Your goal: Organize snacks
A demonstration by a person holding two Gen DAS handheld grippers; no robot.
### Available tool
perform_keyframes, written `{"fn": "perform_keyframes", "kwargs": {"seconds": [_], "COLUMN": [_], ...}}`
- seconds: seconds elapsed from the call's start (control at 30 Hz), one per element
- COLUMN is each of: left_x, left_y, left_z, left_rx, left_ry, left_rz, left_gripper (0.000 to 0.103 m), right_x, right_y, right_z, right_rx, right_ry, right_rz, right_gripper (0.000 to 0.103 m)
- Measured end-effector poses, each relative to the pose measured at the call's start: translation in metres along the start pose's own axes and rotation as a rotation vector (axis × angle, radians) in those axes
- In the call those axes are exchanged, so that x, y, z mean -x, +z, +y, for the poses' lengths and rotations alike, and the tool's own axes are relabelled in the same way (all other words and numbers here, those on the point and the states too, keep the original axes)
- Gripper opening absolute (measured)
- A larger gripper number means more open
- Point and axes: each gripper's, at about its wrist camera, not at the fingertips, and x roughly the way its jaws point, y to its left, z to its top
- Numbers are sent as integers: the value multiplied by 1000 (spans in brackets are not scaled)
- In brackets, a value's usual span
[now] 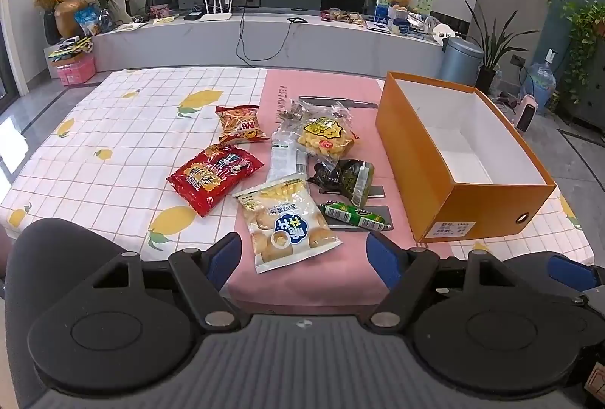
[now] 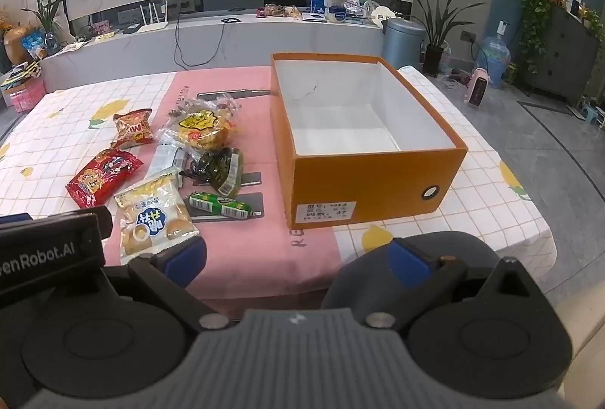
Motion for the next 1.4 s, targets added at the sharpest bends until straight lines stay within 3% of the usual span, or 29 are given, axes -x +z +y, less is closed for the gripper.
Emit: {"fn": "perform_keyframes", "kwargs": {"seconds": [0.87,1.4], "left_x": [-5,-4], "left_y": [-5,-4], "left_z": [1,3], "left_rx": [-3,-31], "left_ry": [5,37], "left_rz": [0,-32], "left_gripper": [88,88], "right_x": [-5,-4], "right_y": [-2,-3], "right_z": [1,6], "right_rx": [-7,16], "right_ry": [11,-19], "right_rz": [19,-21], "right_gripper": [99,99]}}
